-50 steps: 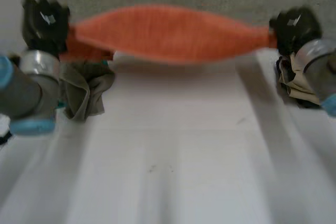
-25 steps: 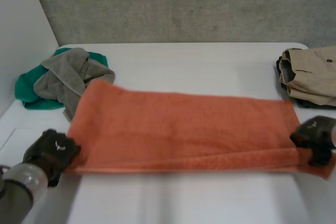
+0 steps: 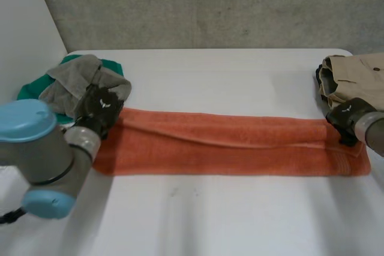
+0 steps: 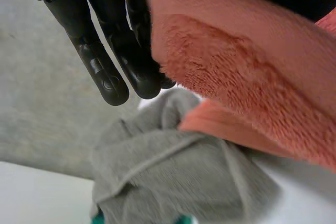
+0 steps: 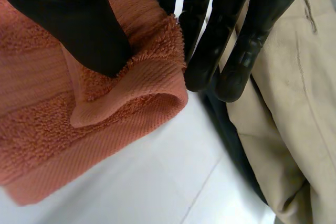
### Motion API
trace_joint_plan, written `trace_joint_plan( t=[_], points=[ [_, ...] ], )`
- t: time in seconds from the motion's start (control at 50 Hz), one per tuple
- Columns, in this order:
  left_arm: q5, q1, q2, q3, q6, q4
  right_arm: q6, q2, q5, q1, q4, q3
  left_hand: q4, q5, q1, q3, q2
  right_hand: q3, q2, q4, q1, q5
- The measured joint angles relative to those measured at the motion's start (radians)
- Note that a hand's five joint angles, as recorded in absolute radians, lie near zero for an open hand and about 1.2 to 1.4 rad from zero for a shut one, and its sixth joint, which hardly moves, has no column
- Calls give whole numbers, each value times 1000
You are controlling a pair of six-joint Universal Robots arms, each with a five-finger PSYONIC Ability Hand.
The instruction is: Fold the laundry.
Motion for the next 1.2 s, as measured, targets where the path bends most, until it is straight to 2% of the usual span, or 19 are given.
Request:
trace_joint_plan(
  t=[0.06, 0.1, 0.14, 0.16, 0.2, 0.22, 0.24, 0.26, 0.28, 0.3, 0.32, 0.34, 0.5, 0.58, 0.7, 0.72, 0.9, 1.2],
  points=[
    [-6, -13, -82, 83, 2, 46, -8, 61, 52, 16, -8, -64, 0, 0, 0, 0, 0, 0, 0, 0, 0, 0],
    [-14, -21, -134, 140, 4, 62, -15, 95, 83, 26, -10, -103, 0, 0, 0, 0, 0, -90, -83, -91, -66, -76],
    [-21, -28, -173, 183, 6, 68, -20, 121, 108, 35, -12, -136, -43, -29, -12, -39, -39, -364, -359, -368, -323, -334],
    [-28, -35, -209, 225, 8, 70, -22, 137, 123, 40, -14, -156, -161, -135, -106, -154, -154, -579, -576, -583, -512, -550],
    [-36, -42, -241, 263, 10, 70, -22, 153, 142, 48, -18, -181, -297, -264, -234, -284, -290, -757, -739, -759, -627, -733],
    [-38, -44, -249, 273, 11, 70, -22, 154, 144, 49, -19, -184, -306, -274, -238, -294, -298, -757, -739, -759, -627, -733],
    [-41, -46, -256, 283, 12, 70, -21, 152, 147, 51, -20, -185, -306, -274, -238, -294, -298, -854, -819, -862, -698, -831],
    [-45, -49, -262, 293, 15, 70, -17, 141, 153, 58, -25, -186, -582, -545, -536, -579, -586, -854, -819, -862, -698, -831],
    [-48, -51, -266, 300, 17, 70, -14, 134, 155, 61, -26, -185, -746, -709, -717, -718, -746, -947, -910, -944, -772, -913],
    [-53, -54, -268, 306, 20, 71, -8, 116, 158, 68, -29, -177, -866, -823, -833, -837, -846, -964, -927, -955, -783, -921],
    [-55, -55, -269, 308, 21, 71, -5, 107, 158, 70, -30, -173, -866, -823, -833, -837, -846, -965, -928, -956, -783, -921],
    [-60, -56, -267, 309, 23, 71, 6, 76, 158, 75, -32, -159, -990, -944, -918, -974, -977, -966, -930, -957, -783, -921],
    [-72, -56, -212, 274, 22, 72, 55, -85, 126, 87, -32, -61, -1000, -950, -918, -985, -991, -979, -942, -957, -783, -921],
    [-70, -55, -163, 224, 15, 71, 79, -175, 56, 82, -22, 26, -1000, -950, -918, -985, -991, -980, -946, -957, -783, -921],
    [-68, -58, -146, 189, 12, 71, 102, -210, -16, 72, -15, 85, -1000, -950, -918, -985, -991, -980, -946, -957, -783, -921],
    [-67, -61, -143, 174, 12, 71, 113, -219, -54, 64, -13, 111, -1000, -950, -918, -985, -991, -980, -946, -957, -783, -921],
    [-64, -82, -149, 148, 12, 72, 89, -141, -159, 3, -88, 174, -1000, -950, -918, -985, -991, -980, -946, -957, -783, -921],
    [-62, -81, -149, 148, 12, 72, 1, 25, -151, 6, -310, 94, -1000, -950, -918, -985, -991, -980, -946, -957, -783, -921]
  ],
)
